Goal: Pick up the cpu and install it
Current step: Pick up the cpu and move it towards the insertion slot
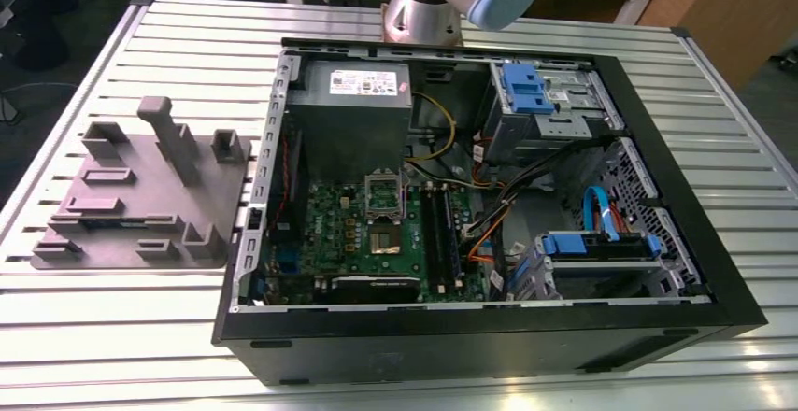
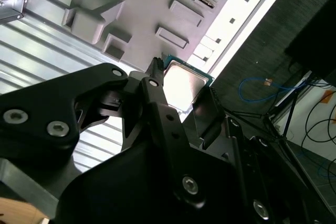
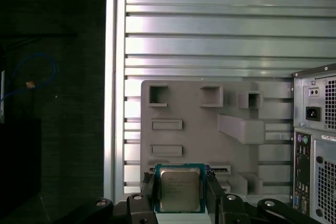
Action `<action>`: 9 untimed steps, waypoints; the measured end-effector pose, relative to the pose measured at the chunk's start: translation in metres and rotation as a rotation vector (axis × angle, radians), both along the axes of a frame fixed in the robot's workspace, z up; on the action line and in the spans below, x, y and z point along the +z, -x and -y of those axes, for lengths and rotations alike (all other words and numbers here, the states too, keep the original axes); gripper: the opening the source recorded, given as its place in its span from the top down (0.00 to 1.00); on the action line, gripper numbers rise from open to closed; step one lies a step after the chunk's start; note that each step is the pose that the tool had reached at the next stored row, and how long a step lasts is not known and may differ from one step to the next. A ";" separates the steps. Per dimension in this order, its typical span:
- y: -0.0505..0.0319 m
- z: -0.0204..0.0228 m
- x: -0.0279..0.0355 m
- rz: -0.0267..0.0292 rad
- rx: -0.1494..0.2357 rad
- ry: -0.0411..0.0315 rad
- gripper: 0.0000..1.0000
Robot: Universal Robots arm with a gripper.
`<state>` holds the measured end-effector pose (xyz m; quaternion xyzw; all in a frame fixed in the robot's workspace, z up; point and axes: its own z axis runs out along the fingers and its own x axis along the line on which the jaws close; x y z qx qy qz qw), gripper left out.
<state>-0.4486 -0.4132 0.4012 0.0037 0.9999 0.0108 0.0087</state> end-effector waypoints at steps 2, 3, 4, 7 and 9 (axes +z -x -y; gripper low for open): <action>-0.0010 0.0000 0.0000 0.0000 0.000 0.0000 0.53; -0.0011 0.0000 0.0000 0.0000 0.000 0.0000 0.53; -0.0013 0.0000 0.0000 0.0000 0.000 0.0000 0.53; -0.0014 0.0000 0.0000 0.0000 0.000 0.0000 0.53; -0.0018 0.0000 0.0000 0.0001 0.000 -0.0001 0.53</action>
